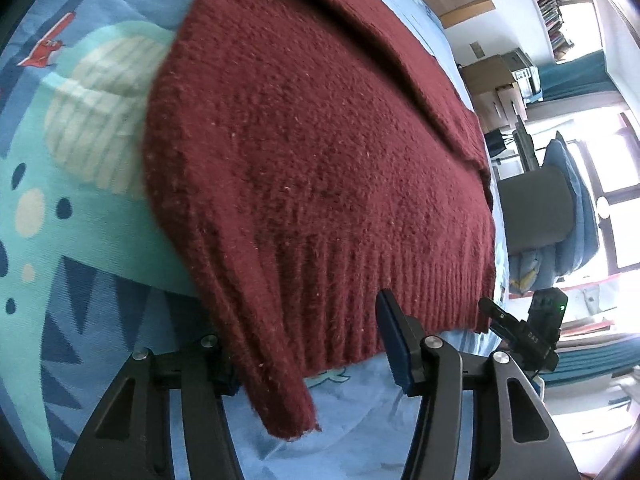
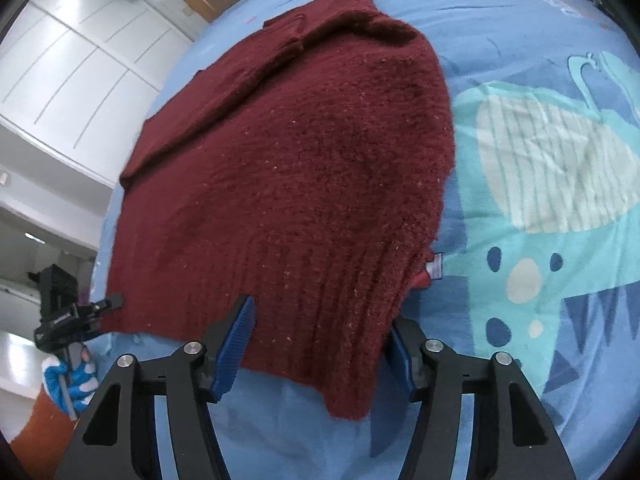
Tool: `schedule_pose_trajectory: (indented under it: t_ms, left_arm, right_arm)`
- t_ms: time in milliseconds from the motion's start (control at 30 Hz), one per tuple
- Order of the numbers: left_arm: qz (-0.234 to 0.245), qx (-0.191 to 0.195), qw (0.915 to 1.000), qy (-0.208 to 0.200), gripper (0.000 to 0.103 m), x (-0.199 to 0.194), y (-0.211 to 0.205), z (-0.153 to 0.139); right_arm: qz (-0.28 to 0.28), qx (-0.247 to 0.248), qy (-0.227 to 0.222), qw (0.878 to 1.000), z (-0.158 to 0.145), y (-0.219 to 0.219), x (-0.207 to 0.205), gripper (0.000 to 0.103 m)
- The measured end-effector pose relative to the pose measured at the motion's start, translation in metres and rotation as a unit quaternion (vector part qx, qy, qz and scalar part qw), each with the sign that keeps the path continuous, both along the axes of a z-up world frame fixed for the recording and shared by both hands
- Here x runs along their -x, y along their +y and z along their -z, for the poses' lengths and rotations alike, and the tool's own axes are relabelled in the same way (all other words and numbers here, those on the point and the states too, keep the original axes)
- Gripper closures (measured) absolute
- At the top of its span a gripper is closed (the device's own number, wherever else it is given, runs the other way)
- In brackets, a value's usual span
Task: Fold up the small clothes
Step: 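Grasp the sweater hem with both tools together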
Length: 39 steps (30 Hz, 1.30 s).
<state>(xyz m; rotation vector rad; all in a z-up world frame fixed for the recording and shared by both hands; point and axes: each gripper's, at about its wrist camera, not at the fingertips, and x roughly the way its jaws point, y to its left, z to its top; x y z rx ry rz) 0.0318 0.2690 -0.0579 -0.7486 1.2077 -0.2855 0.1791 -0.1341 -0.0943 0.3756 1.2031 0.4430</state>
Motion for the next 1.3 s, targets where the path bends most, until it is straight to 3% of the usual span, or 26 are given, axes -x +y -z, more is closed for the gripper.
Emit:
schedule_pose_trajectory:
  t_ms: [67,133,233,300,467,633,1067,1300]
  left_arm:
    - [0.000,0.002,1.0000,-0.001,0.055,0.001,0.001,0.000]
    - [-0.004,0.000,1.0000,0.000,0.058,0.002,0.003,0.000]
    - [-0.013,-0.003,0.9999,0.001,0.069,0.003,0.003,0.002]
    - [-0.020,-0.001,0.9998,0.002,0.079,0.006,0.007,0.003]
    - [-0.021,-0.004,0.9998,-0.002,0.087,0.011,0.008,0.001]
    - [-0.032,0.012,0.9994,-0.012,0.088,0.016,0.013,-0.001]
    - [-0.073,0.058,0.9955,-0.018,0.089,0.028,0.034,-0.001]
    - [-0.084,0.047,0.9951,-0.026,0.095,0.032,0.038,-0.005]
  right_arm:
    - [0.005,-0.017,0.003,1.000,0.001,-0.004,0.002,0.049]
    - [0.014,-0.034,0.009,0.999,0.004,-0.010,0.002,0.065]
    - [0.022,-0.049,0.016,0.998,0.008,-0.015,0.002,0.079]
    - [0.015,-0.043,0.015,0.999,0.008,-0.011,0.001,0.082]
    - [0.005,-0.032,0.012,0.999,0.006,-0.006,0.002,0.086]
    - [0.007,-0.038,0.011,0.999,0.007,-0.011,0.002,0.091]
    - [0.005,-0.042,0.007,0.999,0.007,-0.014,0.003,0.092]
    - [0.004,-0.042,0.005,0.999,0.005,-0.012,0.003,0.092]
